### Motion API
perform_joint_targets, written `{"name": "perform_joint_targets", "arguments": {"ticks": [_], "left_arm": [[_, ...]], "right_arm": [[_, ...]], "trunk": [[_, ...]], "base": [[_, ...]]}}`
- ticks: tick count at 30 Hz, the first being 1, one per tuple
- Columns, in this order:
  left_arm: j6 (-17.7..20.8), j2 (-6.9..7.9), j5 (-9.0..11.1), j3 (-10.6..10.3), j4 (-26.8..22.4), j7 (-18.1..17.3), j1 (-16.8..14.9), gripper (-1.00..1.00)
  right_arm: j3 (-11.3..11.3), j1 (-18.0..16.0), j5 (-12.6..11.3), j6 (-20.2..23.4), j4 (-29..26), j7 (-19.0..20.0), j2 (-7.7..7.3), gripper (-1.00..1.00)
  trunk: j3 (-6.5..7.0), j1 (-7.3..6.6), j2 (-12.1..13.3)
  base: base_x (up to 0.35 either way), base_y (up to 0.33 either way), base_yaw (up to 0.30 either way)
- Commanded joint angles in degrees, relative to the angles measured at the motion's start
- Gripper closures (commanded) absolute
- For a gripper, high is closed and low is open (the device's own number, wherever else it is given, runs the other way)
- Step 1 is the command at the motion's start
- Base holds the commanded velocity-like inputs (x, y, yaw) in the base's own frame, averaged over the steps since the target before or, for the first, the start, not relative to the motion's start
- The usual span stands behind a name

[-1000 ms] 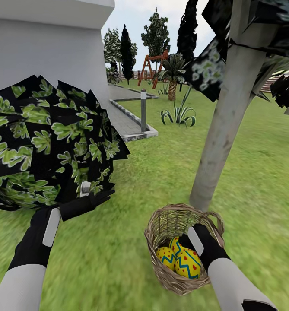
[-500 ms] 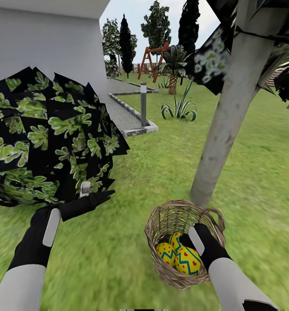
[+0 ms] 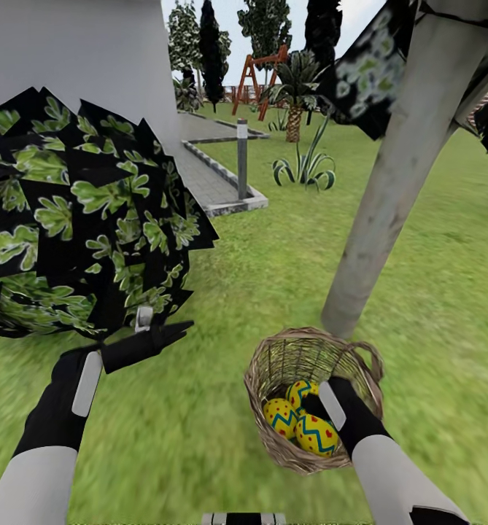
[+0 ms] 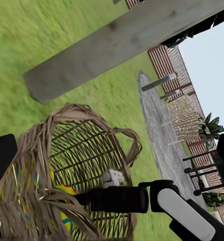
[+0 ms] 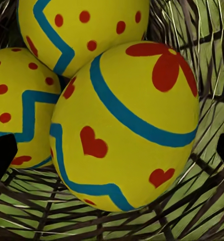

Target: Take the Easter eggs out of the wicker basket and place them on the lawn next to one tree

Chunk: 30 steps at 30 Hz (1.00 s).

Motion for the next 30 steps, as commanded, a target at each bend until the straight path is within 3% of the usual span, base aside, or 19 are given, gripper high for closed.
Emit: {"name": "perform_joint_targets", "arguments": {"ticks": [1, 10, 18, 30], "left_arm": [[0.2, 0.0, 0.0, 0.0, 0.0, -0.2, 0.0, -1.0], [0.2, 0.0, 0.0, 0.0, 0.0, -0.2, 0.0, -1.0], [0.2, 0.0, 0.0, 0.0, 0.0, -0.2, 0.0, -1.0], [0.2, -0.02, 0.0, 0.0, 0.0, -0.2, 0.0, -1.0]], "right_arm": [[-0.1, 0.0, -0.7, 0.1, -0.1, -0.4, 0.12, -1.0], [-0.1, 0.0, -0.6, 0.0, -0.2, 0.1, 0.19, -1.0], [-0.1, 0.0, -0.5, -0.2, -0.5, -0.1, 0.04, -1.0], [-0.1, 0.0, -0.4, -2.2, -0.4, -0.3, 0.04, -1.0]], "trunk": [[-0.28, 0.01, 0.0], [-2.27, 0.24, -0.2], [-2.27, 0.24, -0.2], [-3.38, 0.37, -0.2]], "base": [[0.0, 0.0, 0.0], [0.0, 0.0, 0.0], [0.0, 0.0, 0.0], [0.0, 0.0, 0.0]]}}
